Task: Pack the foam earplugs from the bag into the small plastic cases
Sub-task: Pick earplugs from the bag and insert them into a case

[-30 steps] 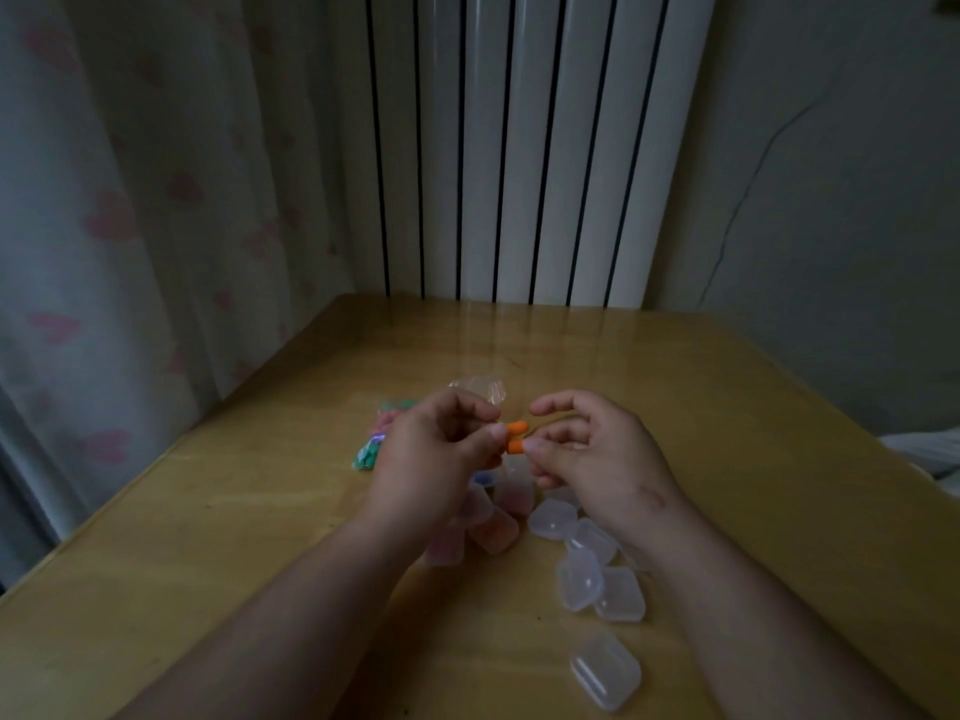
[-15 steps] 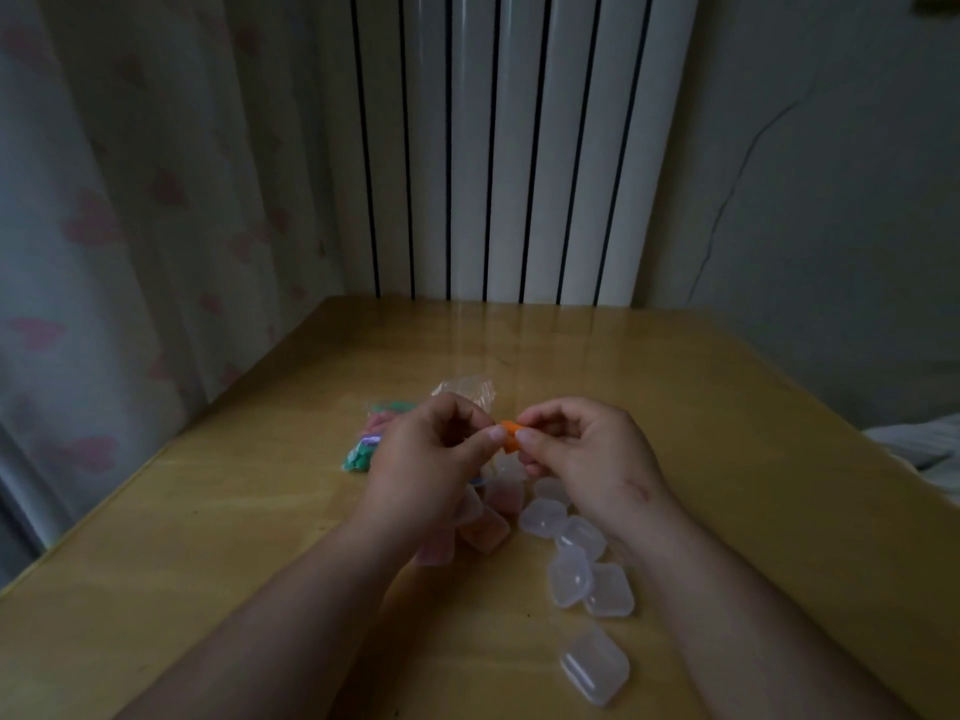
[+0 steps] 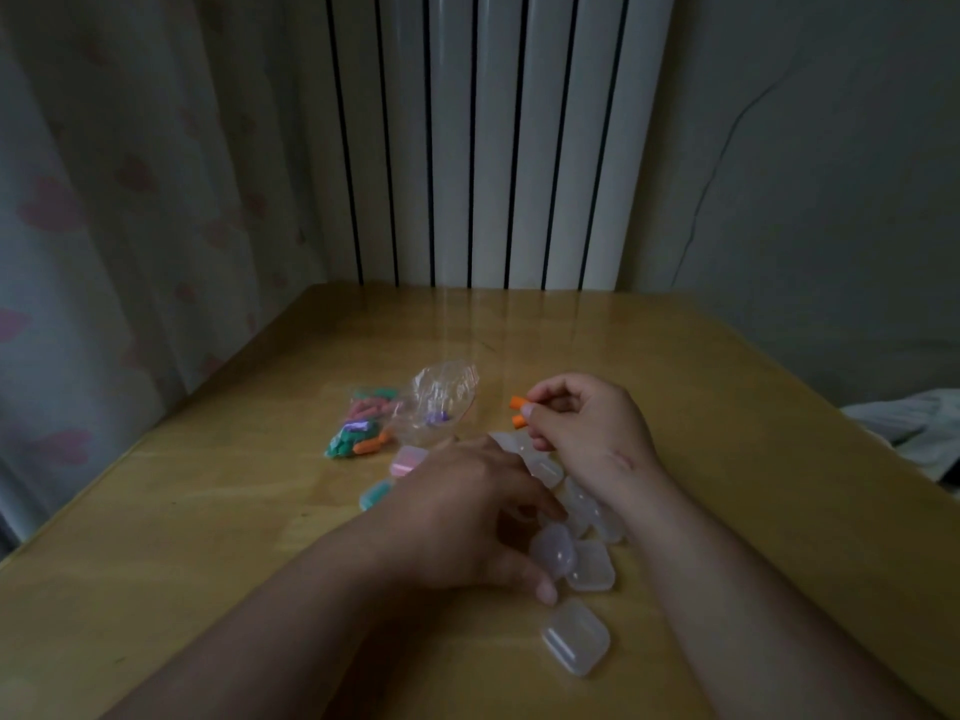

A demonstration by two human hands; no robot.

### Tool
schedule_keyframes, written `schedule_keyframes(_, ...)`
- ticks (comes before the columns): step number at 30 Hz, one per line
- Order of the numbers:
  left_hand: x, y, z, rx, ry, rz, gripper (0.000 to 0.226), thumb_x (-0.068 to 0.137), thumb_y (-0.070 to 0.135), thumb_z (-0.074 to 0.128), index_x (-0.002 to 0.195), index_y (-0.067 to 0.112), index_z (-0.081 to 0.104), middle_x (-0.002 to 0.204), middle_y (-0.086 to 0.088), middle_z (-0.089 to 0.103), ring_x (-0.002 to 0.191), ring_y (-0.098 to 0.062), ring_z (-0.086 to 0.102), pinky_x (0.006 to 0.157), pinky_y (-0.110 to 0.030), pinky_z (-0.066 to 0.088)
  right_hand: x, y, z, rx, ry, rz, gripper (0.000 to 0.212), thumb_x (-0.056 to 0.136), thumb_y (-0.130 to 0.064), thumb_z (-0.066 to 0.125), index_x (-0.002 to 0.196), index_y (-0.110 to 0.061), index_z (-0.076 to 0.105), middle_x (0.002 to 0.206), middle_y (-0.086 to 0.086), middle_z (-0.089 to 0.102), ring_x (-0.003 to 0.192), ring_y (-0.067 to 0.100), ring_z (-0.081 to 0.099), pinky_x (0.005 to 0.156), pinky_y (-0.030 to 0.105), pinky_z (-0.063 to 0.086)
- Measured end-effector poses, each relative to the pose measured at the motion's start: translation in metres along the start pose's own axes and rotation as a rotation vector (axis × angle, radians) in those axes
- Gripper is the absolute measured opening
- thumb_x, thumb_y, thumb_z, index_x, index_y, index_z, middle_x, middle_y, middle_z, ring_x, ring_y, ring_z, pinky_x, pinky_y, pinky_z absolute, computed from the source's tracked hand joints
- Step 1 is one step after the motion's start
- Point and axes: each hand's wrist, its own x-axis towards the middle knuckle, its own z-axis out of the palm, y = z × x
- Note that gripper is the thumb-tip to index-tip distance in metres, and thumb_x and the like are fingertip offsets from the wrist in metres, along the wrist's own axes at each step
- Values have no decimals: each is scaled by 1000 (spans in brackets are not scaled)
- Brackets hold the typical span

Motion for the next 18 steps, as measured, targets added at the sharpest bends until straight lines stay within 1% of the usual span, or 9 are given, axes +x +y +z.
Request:
schedule_keyframes(2, 1, 1, 0, 10, 1, -1, 60, 63, 72, 69, 113, 39, 67, 100, 18, 66, 98, -3, 51, 89, -35, 44, -1, 0, 1, 0, -1, -2, 9, 86, -8, 68, 81, -15, 65, 79, 6, 73, 67, 17, 69, 68, 33, 61)
schedule_keyframes(4, 1, 5, -1, -24, 35, -7, 49, 66, 62, 74, 108, 37, 69, 94, 18, 65, 92, -1, 51, 83, -28, 43, -1, -1, 2, -6, 2, -5, 11, 86, -7, 68, 80, -15, 64, 76, 5, 73, 65, 16, 68, 67, 32, 60)
schedule_keyframes(6, -1, 6, -4, -85, 123, -33, 40, 67, 48, 78, 104, 34, 69, 87, 19, 62, 85, 2, 51, 75, -18, 41, -1, -1, 2, 3, 15, -4, 13, 86, -6, 67, 79, -16, 62, 75, 5, 72, 62, 15, 65, 63, 31, 58)
schedule_keyframes(8, -4, 5, -10, -158, 217, -110, 35, 70, 36, 80, 104, 36, 67, 91, 17, 63, 87, 1, 55, 73, -16, 44, -1, -2, 2, 2, 22, -10, 13, 87, -6, 67, 84, -17, 61, 75, 5, 70, 59, 13, 64, 57, 26, 54)
schedule_keyframes(10, -8, 1, -17, -360, 277, -208, 33, 75, 28, 77, 102, 39, 63, 95, 15, 63, 87, -1, 60, 69, -20, 51, -3, -4, 2, -12, 0, -14, 12, 89, -6, 64, 91, -18, 62, 77, 5, 67, 59, 12, 65, 55, 22, 54)
schedule_keyframes(12, -12, -2, -24, -665, 375, -265, 31, 80, 22, 71, 104, 40, 63, 94, 9, 63, 81, -8, 65, 60, -29, 56, -6, -5, 4, 20, -27, -12, 16, 92, -6, 61, 87, -20, 65, 77, 5, 67, 62, 15, 67, 60, 27, 58)
schedule_keyframes(15, -14, -9, -29, -930, 509, -351, 36, 88, 7, 60, 110, 34, 68, 96, 3, 66, 82, -14, 67, 69, -24, 55, -10, -6, 7, 37, -47, -12, 14, 90, -7, 64, 86, -18, 71, 78, 4, 70, 67, 16, 71, 66, 30, 60)
schedule_keyframes(16, -14, -13, -30, -1026, 530, -365, 35, 86, 5, 59, 107, 31, 70, 97, 1, 68, 81, -17, 67, 72, -26, 54, -12, -7, 7, 48, -58, -7, 12, 89, -7, 66, 87, -16, 72, 78, 4, 71, 68, 17, 71, 68, 31, 61)
schedule_keyframes(18, -13, -18, -30, -1247, 553, -388, 34, 74, 5, 60, 100, 23, 71, 98, -3, 71, 82, -24, 68, 74, -31, 55, -14, -8, 8, 83, -78, 4, 9, 87, -6, 68, 86, -14, 72, 75, 4, 71, 67, 18, 71, 68, 33, 61)
